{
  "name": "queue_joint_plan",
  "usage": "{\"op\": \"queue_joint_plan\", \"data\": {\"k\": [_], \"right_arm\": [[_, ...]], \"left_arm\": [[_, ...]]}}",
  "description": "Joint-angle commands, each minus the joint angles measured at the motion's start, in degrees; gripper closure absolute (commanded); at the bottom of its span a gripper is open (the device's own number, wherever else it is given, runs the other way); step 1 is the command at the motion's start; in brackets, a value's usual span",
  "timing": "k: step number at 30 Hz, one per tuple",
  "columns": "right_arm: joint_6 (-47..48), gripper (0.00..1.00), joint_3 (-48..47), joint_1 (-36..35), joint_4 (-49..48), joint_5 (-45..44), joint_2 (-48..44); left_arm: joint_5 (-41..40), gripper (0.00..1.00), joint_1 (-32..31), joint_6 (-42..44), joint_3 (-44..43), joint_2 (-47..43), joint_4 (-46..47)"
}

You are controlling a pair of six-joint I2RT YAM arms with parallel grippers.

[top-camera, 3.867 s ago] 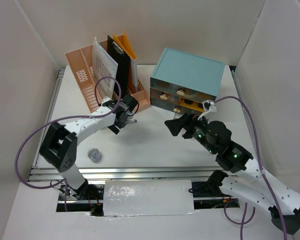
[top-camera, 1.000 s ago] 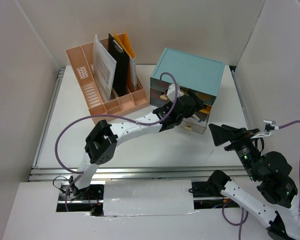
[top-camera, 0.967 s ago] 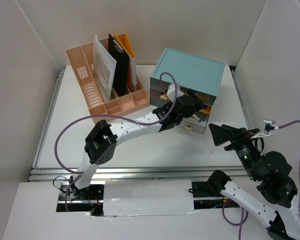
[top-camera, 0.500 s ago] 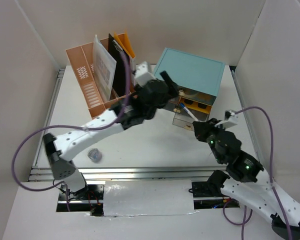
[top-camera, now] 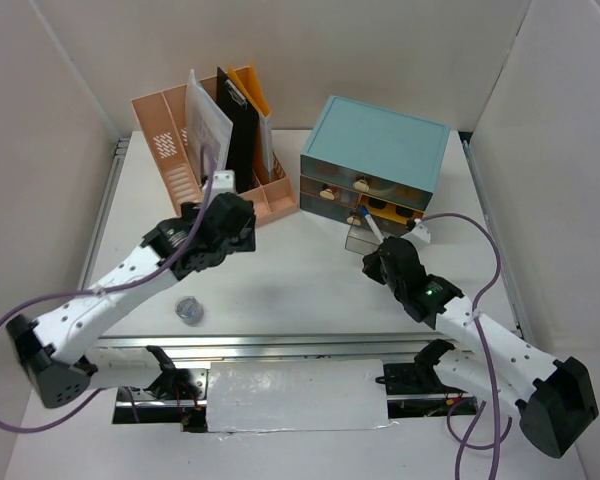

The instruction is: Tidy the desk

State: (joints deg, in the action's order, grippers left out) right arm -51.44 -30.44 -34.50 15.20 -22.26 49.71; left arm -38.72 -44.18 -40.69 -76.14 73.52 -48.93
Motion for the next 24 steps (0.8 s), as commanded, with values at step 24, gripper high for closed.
{"op": "queue_joint_plan", "data": {"k": [24], "right_arm": [[6.4, 1.00, -11.0, 12.3, -14.7, -8.2, 20.2]], "left_arm": [[13.1, 0.00, 0.0, 9.9, 17.8, -23.8, 6.4]]}}
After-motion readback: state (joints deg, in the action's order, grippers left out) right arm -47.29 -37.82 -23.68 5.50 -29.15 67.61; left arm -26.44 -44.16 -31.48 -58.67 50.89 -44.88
